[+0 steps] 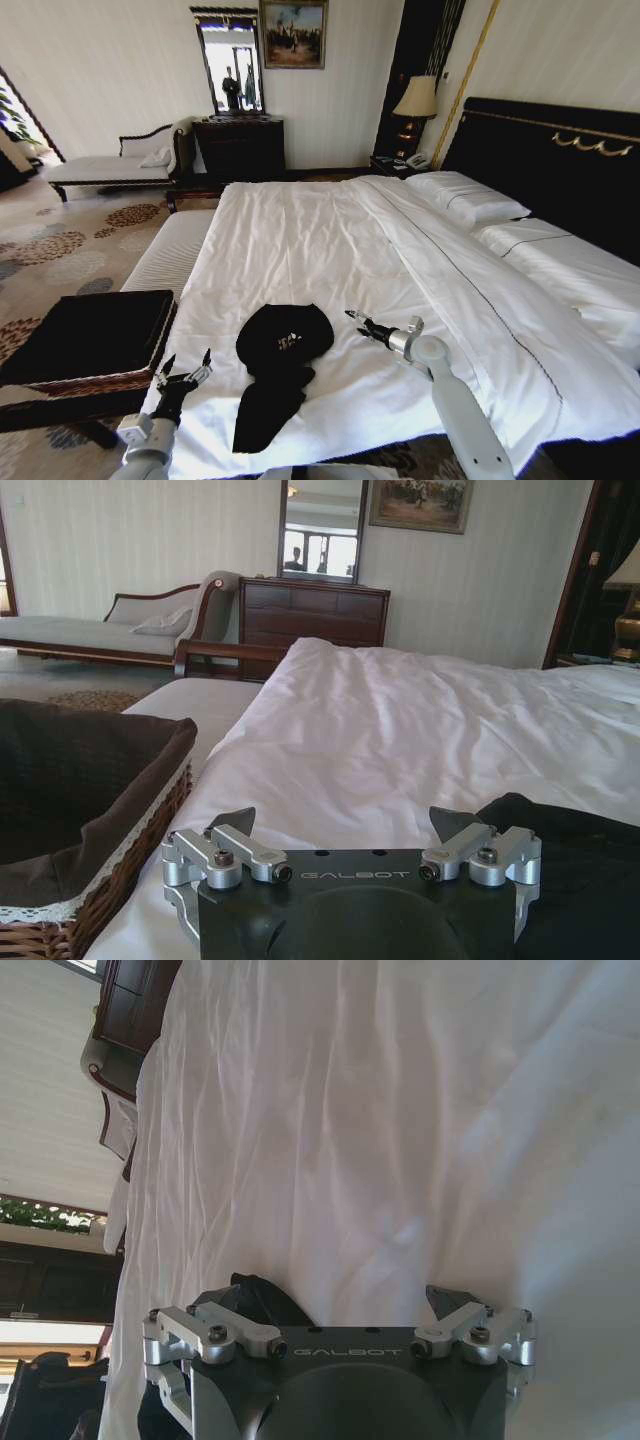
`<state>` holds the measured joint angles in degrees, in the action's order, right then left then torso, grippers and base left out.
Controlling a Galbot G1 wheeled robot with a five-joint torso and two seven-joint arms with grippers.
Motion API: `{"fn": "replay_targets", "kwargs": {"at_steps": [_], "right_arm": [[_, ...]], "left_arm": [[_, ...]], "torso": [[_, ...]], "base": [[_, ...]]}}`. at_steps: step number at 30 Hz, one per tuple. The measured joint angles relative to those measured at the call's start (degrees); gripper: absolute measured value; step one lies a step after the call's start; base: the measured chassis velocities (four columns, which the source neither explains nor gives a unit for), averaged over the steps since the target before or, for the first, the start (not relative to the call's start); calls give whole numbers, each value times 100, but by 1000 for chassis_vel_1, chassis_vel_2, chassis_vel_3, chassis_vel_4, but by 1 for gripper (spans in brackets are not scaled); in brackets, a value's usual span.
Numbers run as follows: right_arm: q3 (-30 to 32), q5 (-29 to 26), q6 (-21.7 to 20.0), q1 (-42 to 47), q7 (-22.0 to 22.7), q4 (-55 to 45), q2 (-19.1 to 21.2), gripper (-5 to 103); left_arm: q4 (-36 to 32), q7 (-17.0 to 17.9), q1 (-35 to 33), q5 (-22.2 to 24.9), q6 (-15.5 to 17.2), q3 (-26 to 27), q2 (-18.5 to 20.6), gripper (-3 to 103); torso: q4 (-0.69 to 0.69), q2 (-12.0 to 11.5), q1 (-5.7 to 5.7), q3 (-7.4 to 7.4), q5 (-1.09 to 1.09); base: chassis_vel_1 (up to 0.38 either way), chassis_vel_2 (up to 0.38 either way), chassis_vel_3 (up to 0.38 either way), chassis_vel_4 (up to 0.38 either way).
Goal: Fold the clothes on the bed and place them into the basket.
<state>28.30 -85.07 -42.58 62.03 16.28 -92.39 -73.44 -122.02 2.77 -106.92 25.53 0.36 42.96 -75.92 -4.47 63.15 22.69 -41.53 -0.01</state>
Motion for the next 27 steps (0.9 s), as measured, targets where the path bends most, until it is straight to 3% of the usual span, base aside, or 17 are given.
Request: {"fn": "replay_targets", "kwargs": {"at_steps": [7, 12, 27], "right_arm": [[-311, 149, 19, -260, -15, 291, -291, 103], [-483, 243, 30, -381, -34, 467, -398, 92], [-504, 416, 39, -651, -183, 927, -555, 82]], "left_arm": [[-120, 31, -68, -22, 33, 76, -3, 97], [-155, 32, -102, -6, 33, 156, -12, 97], [-170, 45, -98, 7, 35, 178, 51, 97]], "torso": [[1, 0, 0, 0, 0], [1, 0, 0, 0, 0], [2, 1, 0, 1, 1]], "base": [[0, 0, 0, 0], [0, 0, 0, 0], [0, 0, 0, 0]]}}
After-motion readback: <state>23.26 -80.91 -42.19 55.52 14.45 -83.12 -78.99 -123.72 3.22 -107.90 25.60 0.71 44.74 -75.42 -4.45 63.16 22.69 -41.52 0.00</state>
